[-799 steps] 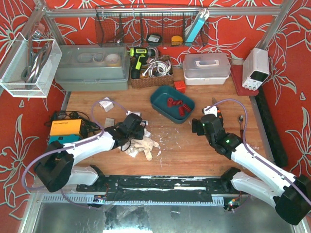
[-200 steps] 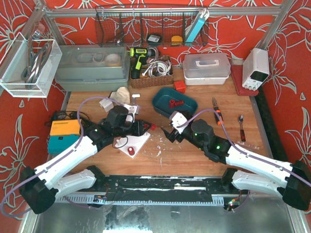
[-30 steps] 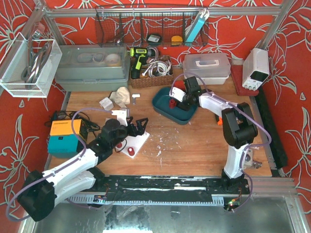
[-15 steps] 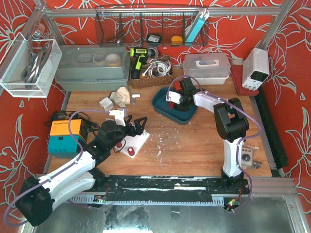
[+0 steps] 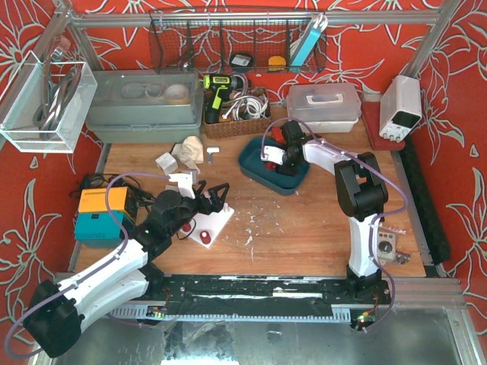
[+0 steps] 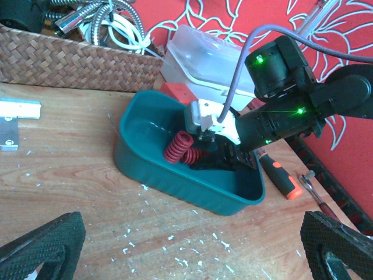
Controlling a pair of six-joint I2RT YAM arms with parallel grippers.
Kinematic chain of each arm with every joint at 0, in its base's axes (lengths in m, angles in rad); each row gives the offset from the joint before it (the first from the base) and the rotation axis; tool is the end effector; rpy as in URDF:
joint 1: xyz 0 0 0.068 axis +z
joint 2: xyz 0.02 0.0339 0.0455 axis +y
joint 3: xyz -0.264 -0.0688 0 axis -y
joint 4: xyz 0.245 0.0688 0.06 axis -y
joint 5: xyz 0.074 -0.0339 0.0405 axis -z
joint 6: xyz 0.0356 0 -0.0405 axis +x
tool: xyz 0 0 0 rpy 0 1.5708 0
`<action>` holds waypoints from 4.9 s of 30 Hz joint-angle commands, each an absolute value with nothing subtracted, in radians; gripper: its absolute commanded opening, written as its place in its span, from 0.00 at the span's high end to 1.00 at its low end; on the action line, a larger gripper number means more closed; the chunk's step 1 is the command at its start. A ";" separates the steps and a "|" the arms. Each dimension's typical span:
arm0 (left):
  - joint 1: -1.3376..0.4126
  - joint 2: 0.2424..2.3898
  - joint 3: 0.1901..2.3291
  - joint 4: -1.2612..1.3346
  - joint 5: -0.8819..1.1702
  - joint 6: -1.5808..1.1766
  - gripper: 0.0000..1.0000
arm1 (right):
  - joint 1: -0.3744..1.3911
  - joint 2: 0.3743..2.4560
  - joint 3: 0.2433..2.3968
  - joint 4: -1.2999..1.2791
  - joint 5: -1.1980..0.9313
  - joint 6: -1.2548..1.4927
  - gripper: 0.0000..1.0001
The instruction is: Install the large spring
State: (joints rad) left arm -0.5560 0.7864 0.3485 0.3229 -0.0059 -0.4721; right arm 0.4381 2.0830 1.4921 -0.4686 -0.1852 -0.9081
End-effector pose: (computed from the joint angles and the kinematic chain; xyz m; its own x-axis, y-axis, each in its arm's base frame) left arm 0.1612 -0.0999 0.2382 -0.3246 -0.3337 -0.8850 0.4213 0.7867 -0.4512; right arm 0.3953 0.1924 0.1619 -0.0929 -0.8992 -0.4276 -0.9293 0.2324 -0.2869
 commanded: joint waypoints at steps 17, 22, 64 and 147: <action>-0.554 0.793 0.338 0.322 -0.060 -0.492 0.00 | 0.419 1.931 1.385 -0.393 -0.242 -0.823 1.00; -0.554 0.815 0.342 0.325 -0.037 -0.501 0.00 | 0.439 1.817 1.297 -0.258 -0.242 -0.663 1.00; -0.555 0.949 0.568 0.149 0.533 -0.611 0.37 | 0.930 1.243 0.528 0.611 -0.196 -0.267 1.00; -0.535 1.096 0.637 -0.126 -0.332 -0.449 0.89 | 0.950 0.989 0.591 0.133 0.355 0.074 0.01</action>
